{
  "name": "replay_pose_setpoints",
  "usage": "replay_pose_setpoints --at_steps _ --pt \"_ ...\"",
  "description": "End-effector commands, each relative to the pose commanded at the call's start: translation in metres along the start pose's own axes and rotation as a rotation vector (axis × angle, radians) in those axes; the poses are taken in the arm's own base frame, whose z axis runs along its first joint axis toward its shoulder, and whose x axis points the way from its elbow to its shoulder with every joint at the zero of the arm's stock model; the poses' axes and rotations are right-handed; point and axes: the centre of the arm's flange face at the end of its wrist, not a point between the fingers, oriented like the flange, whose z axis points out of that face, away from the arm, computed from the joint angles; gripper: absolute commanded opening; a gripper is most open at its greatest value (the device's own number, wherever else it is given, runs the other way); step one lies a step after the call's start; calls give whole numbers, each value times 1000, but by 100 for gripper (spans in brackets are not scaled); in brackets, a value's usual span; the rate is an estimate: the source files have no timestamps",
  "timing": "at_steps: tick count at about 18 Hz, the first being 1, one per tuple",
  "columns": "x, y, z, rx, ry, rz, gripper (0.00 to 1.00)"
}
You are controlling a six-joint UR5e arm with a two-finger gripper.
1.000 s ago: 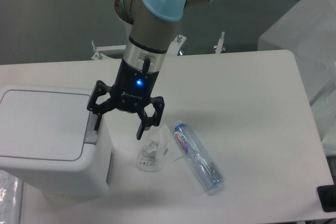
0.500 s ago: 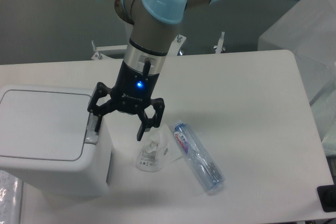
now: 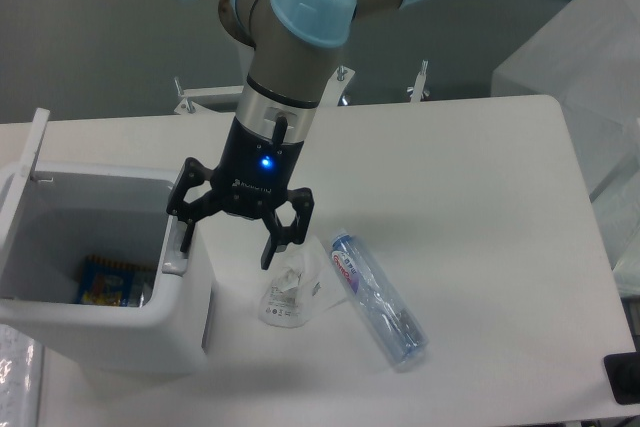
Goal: Open the trash can
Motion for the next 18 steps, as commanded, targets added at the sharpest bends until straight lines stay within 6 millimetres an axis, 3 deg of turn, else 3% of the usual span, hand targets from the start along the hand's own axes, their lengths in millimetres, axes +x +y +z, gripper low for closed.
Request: replay_pose_setpoints --at_steps 5,8,11,14,18 --pt "5 -34 -31 86 -28 60 100" --pt "-16 -48 -45 119 -60 49 100" --pt "-41 -49 -52 99 -192 89 100" --pt "-59 -42 -47 26 -328 171 100" --pt "-82 -39 -46 -16 -402 193 100"
